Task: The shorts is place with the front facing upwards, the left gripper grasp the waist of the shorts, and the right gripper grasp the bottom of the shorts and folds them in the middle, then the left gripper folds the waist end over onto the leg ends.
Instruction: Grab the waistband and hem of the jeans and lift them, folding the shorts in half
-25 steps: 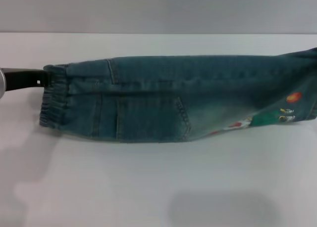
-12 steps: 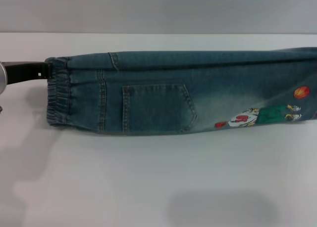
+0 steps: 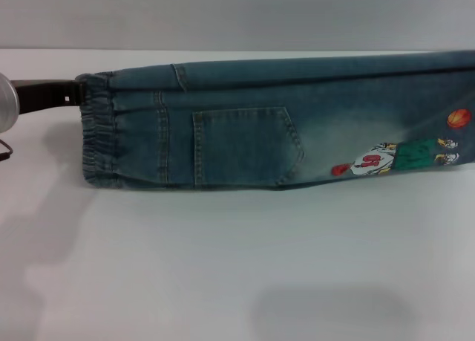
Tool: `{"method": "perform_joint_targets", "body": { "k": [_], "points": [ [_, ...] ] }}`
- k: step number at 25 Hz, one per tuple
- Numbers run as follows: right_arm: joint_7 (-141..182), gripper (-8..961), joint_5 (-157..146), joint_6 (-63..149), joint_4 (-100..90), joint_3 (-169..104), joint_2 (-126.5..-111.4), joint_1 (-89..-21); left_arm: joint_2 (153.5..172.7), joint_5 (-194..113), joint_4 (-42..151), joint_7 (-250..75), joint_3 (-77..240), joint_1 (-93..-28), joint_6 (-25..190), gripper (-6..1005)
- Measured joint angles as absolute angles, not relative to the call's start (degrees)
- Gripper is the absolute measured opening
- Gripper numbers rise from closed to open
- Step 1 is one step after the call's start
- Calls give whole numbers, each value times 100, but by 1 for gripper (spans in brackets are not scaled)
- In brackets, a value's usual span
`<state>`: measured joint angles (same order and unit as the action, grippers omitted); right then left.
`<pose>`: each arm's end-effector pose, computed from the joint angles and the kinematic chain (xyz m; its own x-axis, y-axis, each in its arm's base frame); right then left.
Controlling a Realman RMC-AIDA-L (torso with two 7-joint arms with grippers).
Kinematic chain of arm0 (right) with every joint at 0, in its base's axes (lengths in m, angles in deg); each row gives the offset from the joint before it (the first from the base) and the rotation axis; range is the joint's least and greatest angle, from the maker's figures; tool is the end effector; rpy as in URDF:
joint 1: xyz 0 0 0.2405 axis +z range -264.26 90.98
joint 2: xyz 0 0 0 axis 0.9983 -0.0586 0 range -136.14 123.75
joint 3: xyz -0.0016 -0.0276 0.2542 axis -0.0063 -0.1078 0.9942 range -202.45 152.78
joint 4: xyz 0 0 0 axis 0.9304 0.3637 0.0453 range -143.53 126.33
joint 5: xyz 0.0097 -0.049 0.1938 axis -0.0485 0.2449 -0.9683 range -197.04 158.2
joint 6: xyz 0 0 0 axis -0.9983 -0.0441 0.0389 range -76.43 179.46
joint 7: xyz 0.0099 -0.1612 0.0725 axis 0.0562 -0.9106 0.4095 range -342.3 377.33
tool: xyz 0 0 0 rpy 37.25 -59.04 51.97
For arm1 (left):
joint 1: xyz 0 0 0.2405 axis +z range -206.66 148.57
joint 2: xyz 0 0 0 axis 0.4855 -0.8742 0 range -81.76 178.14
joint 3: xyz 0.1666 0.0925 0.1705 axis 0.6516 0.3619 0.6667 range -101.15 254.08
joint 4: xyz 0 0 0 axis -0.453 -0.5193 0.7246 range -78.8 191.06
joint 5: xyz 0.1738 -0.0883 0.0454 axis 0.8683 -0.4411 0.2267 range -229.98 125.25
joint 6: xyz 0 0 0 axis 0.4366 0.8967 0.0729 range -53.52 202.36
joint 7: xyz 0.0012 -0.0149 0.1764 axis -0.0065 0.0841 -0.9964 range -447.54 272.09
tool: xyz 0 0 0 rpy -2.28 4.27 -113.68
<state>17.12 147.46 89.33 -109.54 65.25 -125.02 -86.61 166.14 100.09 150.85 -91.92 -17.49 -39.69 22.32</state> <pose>0.2466 0.3540 0.0772 0.6818 -0.4549 -0.5729 -0.6601 -0.0449 -0.7499 -0.2280 0.3703 0.0371 0.5646 0.6264 0.5374 0.7739 -0.1755 -0.6085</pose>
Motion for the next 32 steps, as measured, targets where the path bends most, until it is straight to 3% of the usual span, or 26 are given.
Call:
{"method": "perform_joint_targets", "body": {
  "k": [12, 21, 27, 32],
  "points": [
    [1696, 47, 14745, 8447, -9990, 6910, -12493, -8093, 16614, 10016, 14661, -9186, -1753, -4301, 2473, -2],
    [1141, 58, 14735, 7214, -8619, 7249, -12462, -7286, 16609, 9956, 14569, -9219, -1707, -4360, 2586, -1],
    [913, 248, 14737, 7176, -8075, 7527, -12463, -6832, 16607, 9949, 14622, -9354, -1686, -4258, 2579, 10],
    [937, 486, 14449, 6963, -8307, 7158, -12509, -7228, 16611, 9921, 14639, -9380, -1646, -4209, 2567, 70]
  ]
}}
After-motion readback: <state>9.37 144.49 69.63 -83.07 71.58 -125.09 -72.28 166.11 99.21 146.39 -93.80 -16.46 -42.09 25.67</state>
